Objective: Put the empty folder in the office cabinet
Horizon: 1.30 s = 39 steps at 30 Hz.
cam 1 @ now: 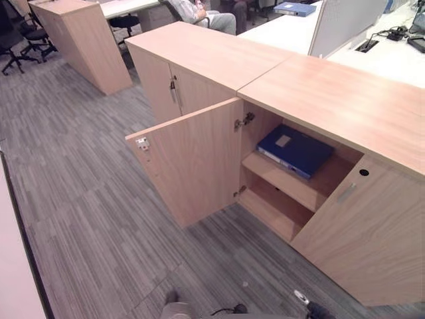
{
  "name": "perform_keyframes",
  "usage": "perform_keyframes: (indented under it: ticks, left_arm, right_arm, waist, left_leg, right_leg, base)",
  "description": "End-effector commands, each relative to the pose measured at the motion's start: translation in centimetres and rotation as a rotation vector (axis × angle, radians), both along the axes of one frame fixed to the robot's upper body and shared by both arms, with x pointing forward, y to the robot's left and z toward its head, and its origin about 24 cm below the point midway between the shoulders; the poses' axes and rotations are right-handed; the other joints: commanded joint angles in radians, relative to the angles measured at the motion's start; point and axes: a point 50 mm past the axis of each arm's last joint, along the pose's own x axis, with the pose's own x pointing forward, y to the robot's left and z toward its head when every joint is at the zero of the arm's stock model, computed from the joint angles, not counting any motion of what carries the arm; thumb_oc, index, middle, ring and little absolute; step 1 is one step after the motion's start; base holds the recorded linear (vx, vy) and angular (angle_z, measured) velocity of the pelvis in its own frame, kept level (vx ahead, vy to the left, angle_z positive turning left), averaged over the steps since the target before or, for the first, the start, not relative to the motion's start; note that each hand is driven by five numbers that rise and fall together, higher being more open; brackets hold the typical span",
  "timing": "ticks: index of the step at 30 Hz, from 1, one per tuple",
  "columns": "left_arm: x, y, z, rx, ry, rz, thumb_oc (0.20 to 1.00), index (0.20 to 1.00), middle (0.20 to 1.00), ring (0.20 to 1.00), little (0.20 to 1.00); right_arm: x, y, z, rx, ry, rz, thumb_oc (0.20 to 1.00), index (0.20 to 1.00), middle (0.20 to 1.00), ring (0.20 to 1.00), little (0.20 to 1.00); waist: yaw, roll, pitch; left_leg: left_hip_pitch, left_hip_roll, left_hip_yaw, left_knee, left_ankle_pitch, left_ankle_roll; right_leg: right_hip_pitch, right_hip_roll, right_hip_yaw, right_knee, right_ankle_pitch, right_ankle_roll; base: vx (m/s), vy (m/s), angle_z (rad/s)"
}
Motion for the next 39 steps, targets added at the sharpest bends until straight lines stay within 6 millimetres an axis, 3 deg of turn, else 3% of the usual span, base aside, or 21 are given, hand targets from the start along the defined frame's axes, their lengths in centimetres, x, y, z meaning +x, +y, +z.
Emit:
perform_keyframes:
  ticks: [1, 3, 6, 9, 10, 11, 15, 22, 23, 33, 39]
  left_arm:
    - [0.5, 2.7, 0.9, 0.085, -0.036, 0.045, 1.000, 1.000, 1.000, 1.000, 1.000]
    - [-0.2, 2.8, 1.0, 0.088, -0.025, 0.080, 1.000, 1.000, 1.000, 1.000, 1.000]
    - [-1.3, 3.0, 1.1, 0.085, -0.003, 0.092, 1.000, 1.000, 1.000, 1.000, 1.000]
    - [-1.0, 3.3, 1.2, 0.091, -0.005, 0.064, 1.000, 1.000, 1.000, 1.000, 1.000]
    - [-0.1, 4.0, 1.5, 0.111, -0.023, 0.016, 1.000, 1.000, 1.000, 1.000, 1.000]
    - [-0.1, 4.0, 1.5, 0.111, -0.023, 0.016, 1.000, 1.000, 1.000, 1.000, 1.000]
    - [2.9, 5.7, 2.3, 0.178, -0.084, -0.106, 1.000, 1.000, 1.000, 1.000, 1.000]
    - [12.0, 8.1, 5.7, 0.353, -0.353, -0.317, 1.000, 1.000, 1.000, 1.000, 1.000]
    - [14.8, 8.4, 7.2, 0.404, -0.432, -0.411, 1.000, 1.000, 1.000, 1.000, 1.000]
    - [18.8, 8.5, 9.7, 0.518, -0.455, -0.660, 1.000, 1.000, 1.000, 1.000, 1.000]
    - [21.0, 8.2, 11.1, 0.565, -0.500, -0.736, 1.000, 1.000, 1.000, 1.000, 1.000]
  right_arm:
    - [-0.9, -1.7, 0.3, -0.031, 0.006, -0.090, 1.000, 1.000, 1.000, 1.000, 1.000]
    - [-1.2, -2.7, 0.5, -0.056, 0.022, -0.096, 1.000, 1.000, 1.000, 1.000, 1.000]
    - [-2.0, -3.8, 0.7, -0.063, 0.033, -0.151, 1.000, 1.000, 1.000, 1.000, 1.000]
    - [-2.1, -4.2, 0.8, -0.065, 0.037, -0.165, 1.000, 1.000, 1.000, 1.000, 1.000]
    - [-2.3, -4.0, 0.7, -0.056, 0.039, -0.167, 1.000, 1.000, 1.000, 1.000, 1.000]
    - [-2.3, -4.0, 0.7, -0.055, 0.039, -0.168, 1.000, 1.000, 1.000, 1.000, 1.000]
    - [-2.1, -3.8, 0.7, -0.047, 0.026, -0.168, 1.000, 1.000, 1.000, 1.000, 1.000]
    - [-2.3, -4.3, 0.8, -0.066, 0.031, -0.153, 1.000, 1.000, 1.000, 1.000, 1.000]
    - [-2.1, -4.4, 0.9, -0.072, 0.036, -0.124, 1.000, 1.000, 1.000, 1.000, 1.000]
    - [-2.3, -4.6, 0.9, -0.077, 0.058, -0.081, 1.000, 1.000, 1.000, 1.000, 1.000]
    - [-2.6, -4.6, 0.9, -0.075, 0.067, -0.068, 1.000, 1.000, 1.000, 1.000, 1.000]
  waist:
    - [0.016, 0.024, -0.013]
    - [0.018, 0.058, -0.025]
    - [0.008, 0.098, -0.057]
    - [0.009, 0.109, -0.068]
    - [0.013, 0.108, -0.077]
    - [0.014, 0.107, -0.078]
    - [0.014, 0.101, -0.088]
    - [0.004, 0.096, -0.094]
    - [-0.002, 0.094, -0.086]
    - [-0.024, 0.072, -0.090]
    - [-0.035, 0.056, -0.098]
  left_leg:
    - [0.022, -0.019, 0.006, 0.022, 0.045, 0.077]
    - [0.035, -0.010, -0.044, 0.007, 0.085, 0.051]
    - [0.075, -0.045, -0.022, -0.009, -0.009, 0.039]
    - [0.094, -0.090, -0.019, -0.009, -0.071, 0.059]
    - [0.104, -0.124, -0.016, -0.009, -0.105, 0.077]
    - [0.104, -0.126, -0.015, -0.009, -0.105, 0.079]
    - [0.114, -0.202, -0.009, -0.009, -0.158, 0.128]
    - [0.132, -0.308, -0.005, -0.009, -0.209, 0.191]
    - [0.140, -0.330, 0.002, -0.009, -0.218, 0.207]
    - [0.150, -0.363, 0.025, -0.009, -0.232, 0.233]
    - [0.154, -0.374, 0.035, -0.009, -0.241, 0.241]
  right_leg:
    - [0.040, -0.117, 0.100, 0.013, -0.047, 0.158]
    - [0.054, -0.117, 0.111, 0.010, -0.046, 0.167]
    - [0.081, -0.153, 0.094, 0.009, -0.028, 0.195]
    - [0.076, -0.208, 0.091, 0.022, 0.003, 0.223]
    - [0.075, -0.248, 0.085, 0.028, 0.023, 0.243]
    - [0.075, -0.250, 0.086, 0.028, 0.023, 0.244]
    - [0.056, -0.334, 0.082, 0.058, 0.066, 0.289]
    - [0.046, -0.440, 0.069, 0.079, 0.146, 0.346]
    - [0.034, -0.458, 0.076, 0.092, 0.191, 0.354]
    - [0.031, -0.482, 0.075, 0.081, 0.313, 0.357]
    - [0.030, -0.491, 0.072, 0.070, 0.354, 0.357]
  base:
    - [0.12, 0.191, -0.20]
    - [0.12, 0.271, -0.33]
    - [0.14, 0.413, -0.15]
    - [0.06, 0.336, 0.22]
    - [0.05, 0.284, 0.08]
    - [0.05, 0.342, 0.05]
    - [0.02, 0.304, 0.10]
    - [0.02, 0.275, 0.00]
    - [0.00, 0.232, 0.04]
    - [0.01, 0.087, -0.13]
    - [0.01, 0.032, -0.06]
